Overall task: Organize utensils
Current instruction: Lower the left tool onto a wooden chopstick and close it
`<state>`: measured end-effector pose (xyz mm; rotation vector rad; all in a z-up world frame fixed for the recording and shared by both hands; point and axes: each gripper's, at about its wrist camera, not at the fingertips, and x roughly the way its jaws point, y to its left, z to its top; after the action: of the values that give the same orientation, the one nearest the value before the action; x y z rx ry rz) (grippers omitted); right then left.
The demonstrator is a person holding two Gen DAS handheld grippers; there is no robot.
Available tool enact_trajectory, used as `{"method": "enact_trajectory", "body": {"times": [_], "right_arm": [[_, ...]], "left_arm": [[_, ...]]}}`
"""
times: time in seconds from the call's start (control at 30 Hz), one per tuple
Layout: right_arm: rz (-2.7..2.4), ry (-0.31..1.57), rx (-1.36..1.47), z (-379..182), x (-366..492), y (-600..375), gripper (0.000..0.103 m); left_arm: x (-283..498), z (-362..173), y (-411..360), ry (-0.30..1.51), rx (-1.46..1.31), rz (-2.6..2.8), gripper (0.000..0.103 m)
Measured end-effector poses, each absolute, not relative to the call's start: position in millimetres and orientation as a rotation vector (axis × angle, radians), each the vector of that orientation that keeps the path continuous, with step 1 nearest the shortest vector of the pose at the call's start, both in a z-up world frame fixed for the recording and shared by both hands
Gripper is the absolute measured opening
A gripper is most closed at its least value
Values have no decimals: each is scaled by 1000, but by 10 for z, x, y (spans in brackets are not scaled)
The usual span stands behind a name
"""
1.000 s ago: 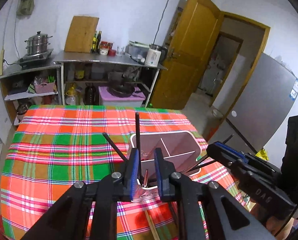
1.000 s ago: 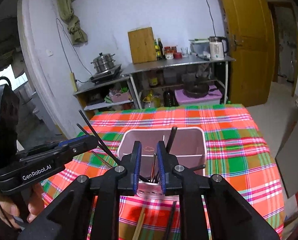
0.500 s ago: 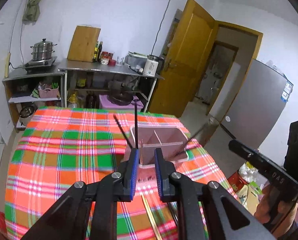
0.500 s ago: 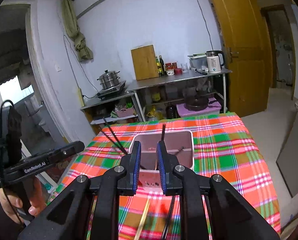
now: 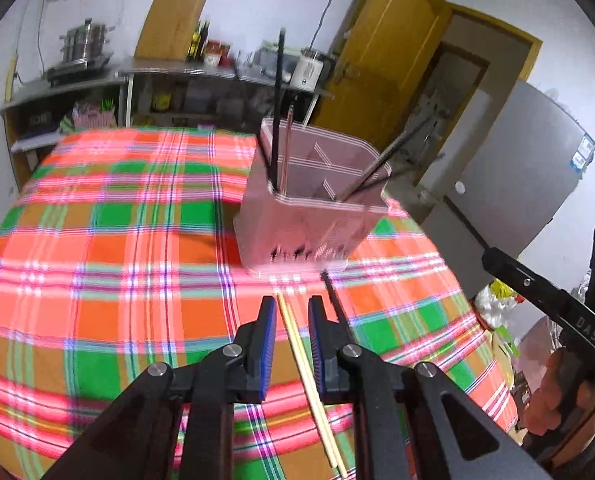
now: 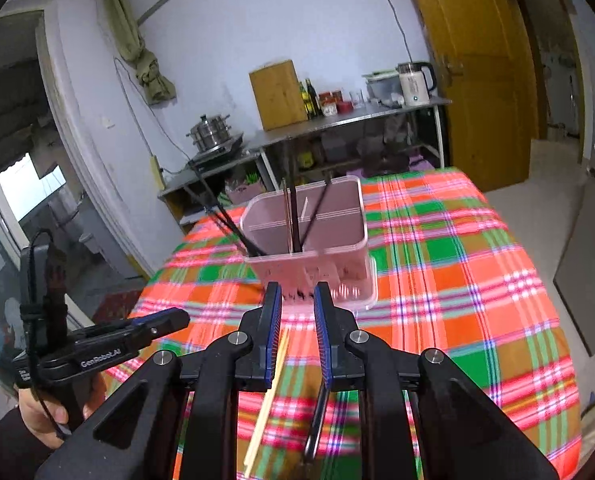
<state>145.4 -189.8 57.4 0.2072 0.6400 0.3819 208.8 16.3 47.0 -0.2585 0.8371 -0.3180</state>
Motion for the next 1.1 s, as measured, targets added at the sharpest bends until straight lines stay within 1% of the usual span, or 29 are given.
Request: {"method": "enact_trajectory", "body": {"times": [0.17, 0.27, 0.3, 0.57, 0.87, 1.1], "right_arm": [[387, 688, 225, 355, 1519, -1913, 17], [388, 703, 230, 270, 1554, -1936, 17], [389, 706, 232, 257, 1574, -1936, 17], [383, 744, 247, 76, 1676, -1987, 17], [369, 754, 265, 6, 1719, -2076, 17], [362, 751, 275, 20, 1716, -2106, 17]], "left_arm": [[2206, 157, 61, 910, -245, -315, 16], [2292, -13, -7, 946, -249, -320, 30], [2315, -59, -30, 955, -251, -321, 31], [2465, -332, -146, 1005, -231, -285, 31], [2550, -457, -269, 1013, -171, -231, 31], [2541, -476, -421, 1000, -81, -204, 34]]}}
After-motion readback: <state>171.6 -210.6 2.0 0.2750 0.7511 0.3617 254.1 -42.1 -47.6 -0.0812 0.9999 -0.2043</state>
